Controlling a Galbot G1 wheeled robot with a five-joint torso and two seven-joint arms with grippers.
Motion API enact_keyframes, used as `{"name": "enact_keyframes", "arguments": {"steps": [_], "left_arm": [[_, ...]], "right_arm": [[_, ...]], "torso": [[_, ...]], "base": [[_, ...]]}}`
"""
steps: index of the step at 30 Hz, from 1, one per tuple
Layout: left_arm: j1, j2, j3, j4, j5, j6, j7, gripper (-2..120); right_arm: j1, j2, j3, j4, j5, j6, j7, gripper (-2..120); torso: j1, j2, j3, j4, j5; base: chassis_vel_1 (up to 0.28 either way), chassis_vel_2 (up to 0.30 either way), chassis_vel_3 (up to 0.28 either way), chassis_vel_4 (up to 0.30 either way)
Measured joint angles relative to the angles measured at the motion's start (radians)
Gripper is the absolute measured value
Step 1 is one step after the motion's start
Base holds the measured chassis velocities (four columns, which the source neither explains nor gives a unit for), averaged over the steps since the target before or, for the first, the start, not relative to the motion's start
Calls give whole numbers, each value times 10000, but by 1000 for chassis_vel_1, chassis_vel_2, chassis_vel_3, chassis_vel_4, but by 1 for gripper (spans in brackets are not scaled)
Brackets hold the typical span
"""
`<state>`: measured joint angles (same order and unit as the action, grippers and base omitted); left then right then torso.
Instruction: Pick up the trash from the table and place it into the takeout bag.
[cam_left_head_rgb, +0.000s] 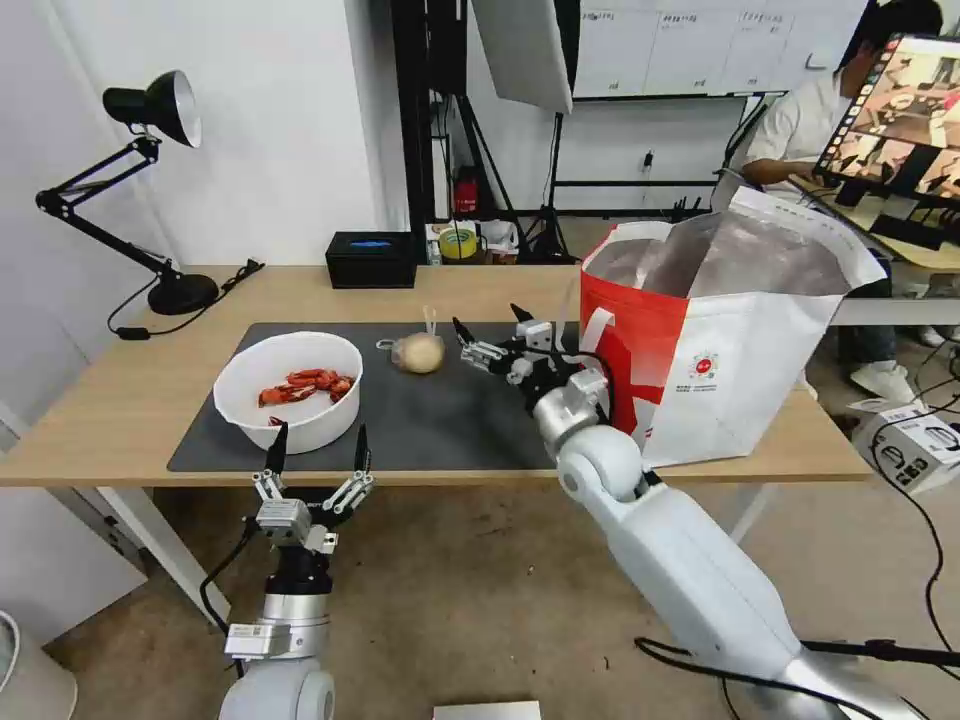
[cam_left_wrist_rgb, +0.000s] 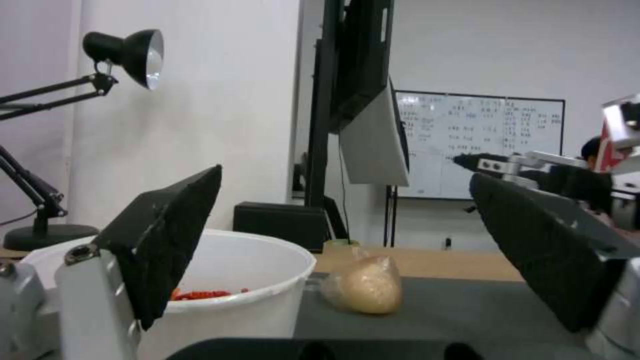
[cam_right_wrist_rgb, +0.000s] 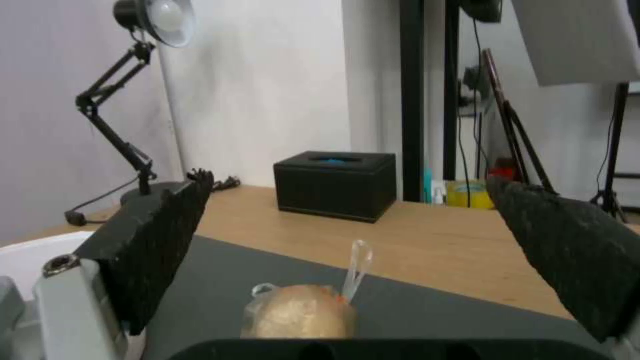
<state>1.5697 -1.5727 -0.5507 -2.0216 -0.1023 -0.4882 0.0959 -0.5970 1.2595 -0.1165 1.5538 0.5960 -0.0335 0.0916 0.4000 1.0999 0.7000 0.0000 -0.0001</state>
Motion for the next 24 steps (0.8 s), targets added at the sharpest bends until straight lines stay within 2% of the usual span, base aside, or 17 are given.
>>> {"name": "enact_keyframes", "arguments": {"steps": [5,12,24], "left_arm": [[17,-11,-4,4,-12,-34,-2,100],[33,-11,-4,-57,-15,-44,-4,100],[80,-57,13,-67,35,-77,-2,100]], "right_arm": [[513,269,-266,-460,200,-283,267,100],[1159,730,-655,-1065,554,-1376,1007,100],[1875,916,-1245,-1895,1119,-2066,1479,100]], "torso": [[0,0,0,0,0],[0,0,0,1,0],[0,0,0,0,1]], "base": [[0,0,0,0],[0,0,0,0],[0,0,0,0]]}}
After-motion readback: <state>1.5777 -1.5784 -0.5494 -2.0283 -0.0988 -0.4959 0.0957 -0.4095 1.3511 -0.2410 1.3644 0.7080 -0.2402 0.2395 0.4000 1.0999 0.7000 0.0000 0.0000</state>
